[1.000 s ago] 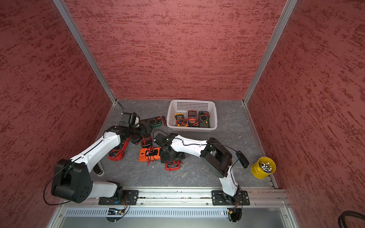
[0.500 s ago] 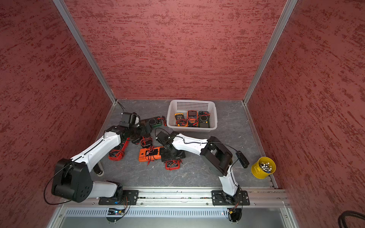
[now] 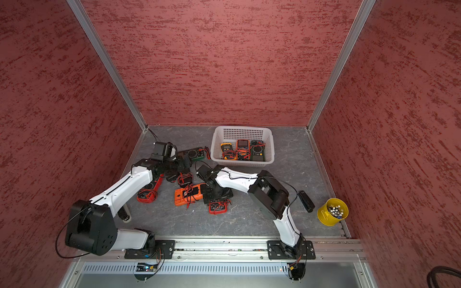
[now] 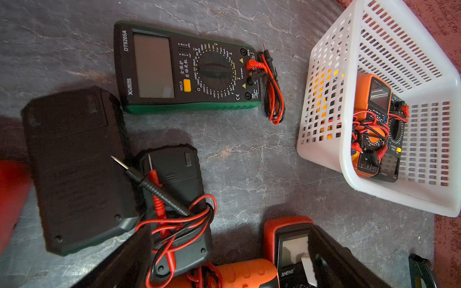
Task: Put the multimeter into the basket
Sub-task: Pick up the multimeter from the center of the board.
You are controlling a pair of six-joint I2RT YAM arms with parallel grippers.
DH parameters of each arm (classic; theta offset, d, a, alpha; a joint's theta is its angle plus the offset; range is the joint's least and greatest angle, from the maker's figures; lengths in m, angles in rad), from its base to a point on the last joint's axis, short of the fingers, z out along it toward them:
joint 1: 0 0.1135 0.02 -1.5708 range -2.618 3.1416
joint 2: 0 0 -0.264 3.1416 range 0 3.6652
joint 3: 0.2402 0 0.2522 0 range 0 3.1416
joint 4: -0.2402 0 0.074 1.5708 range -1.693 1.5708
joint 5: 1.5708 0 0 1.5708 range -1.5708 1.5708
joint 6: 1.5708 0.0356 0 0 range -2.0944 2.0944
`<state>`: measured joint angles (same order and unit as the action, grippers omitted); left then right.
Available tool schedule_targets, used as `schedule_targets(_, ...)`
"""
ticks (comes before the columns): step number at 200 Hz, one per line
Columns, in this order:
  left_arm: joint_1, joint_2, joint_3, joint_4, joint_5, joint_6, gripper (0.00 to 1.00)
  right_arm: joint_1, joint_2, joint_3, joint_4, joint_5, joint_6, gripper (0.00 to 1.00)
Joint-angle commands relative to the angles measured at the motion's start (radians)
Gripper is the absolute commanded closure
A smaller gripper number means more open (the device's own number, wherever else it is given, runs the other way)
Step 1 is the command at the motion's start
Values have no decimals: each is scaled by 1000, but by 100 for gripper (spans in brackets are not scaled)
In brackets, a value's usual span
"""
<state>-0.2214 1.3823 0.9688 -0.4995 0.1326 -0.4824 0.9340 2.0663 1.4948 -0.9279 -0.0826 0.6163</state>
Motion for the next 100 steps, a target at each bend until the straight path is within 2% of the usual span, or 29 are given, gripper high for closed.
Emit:
schedule_targets(1,2,3,10,5,-4,-1,0,-12,94,-75,23,142,-35,37)
schedule_targets(38,2,8,25,4,-7,1,0,-12,-44,-62,-6,184,-57,73)
schedule_targets(60,2,7,27,9,-10,-6,0,-12,-124,-59,-18,199,-71,91)
schedule_targets(75,4,9,29,13,-13,-8,0,-12,-165,-56,-31,207,-75,100)
schedule_targets(100,4,16,30,14,-18,-11,0,-13,-217,-55,-35,190,-97,100)
